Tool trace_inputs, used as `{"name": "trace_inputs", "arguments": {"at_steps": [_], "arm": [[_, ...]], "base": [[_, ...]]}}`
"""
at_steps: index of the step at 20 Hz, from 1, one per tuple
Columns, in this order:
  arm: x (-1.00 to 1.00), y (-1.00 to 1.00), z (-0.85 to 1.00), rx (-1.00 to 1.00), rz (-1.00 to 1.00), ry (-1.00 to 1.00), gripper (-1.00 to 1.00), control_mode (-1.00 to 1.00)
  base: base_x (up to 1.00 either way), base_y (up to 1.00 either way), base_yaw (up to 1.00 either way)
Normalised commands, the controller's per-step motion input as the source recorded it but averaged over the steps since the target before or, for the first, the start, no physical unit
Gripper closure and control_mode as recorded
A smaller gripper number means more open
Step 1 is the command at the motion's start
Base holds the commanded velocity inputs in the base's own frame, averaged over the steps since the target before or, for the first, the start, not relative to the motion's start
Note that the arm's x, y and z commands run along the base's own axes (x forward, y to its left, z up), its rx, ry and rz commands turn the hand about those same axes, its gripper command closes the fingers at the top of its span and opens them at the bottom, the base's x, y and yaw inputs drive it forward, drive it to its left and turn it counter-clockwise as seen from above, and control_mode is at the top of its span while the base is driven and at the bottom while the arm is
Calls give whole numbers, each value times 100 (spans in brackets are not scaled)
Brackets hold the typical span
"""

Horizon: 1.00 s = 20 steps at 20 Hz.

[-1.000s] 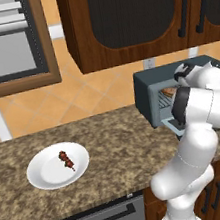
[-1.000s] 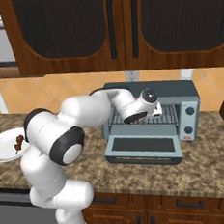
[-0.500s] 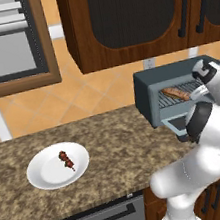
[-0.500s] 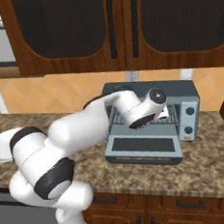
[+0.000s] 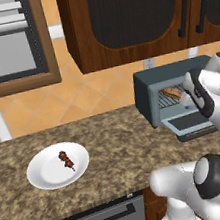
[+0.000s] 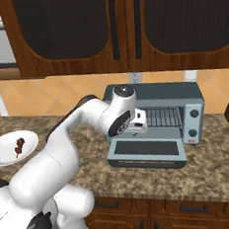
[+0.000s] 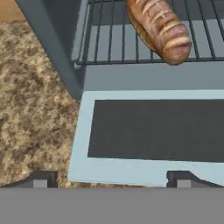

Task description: Pick up the kebab skewer and baguette bread, and place them inside the toaster oven. Close the toaster oven door and start by setting the timer.

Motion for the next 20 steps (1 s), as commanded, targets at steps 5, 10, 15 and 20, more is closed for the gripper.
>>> {"name": "trace_inputs", "arguments": {"at_steps": [5, 10, 15, 20], "arm": [[-74, 100, 29, 0, -11, 10, -100, -100], [-52, 100, 42, 0, -1, 15, -100, -100], [-29, 100, 8, 0, 7, 3, -100, -100], [-1, 100, 0, 0, 10, 0, -100, -100]], "base": [[0, 0, 0], [0, 0, 0], [0, 0, 0], [0, 0, 0]]}}
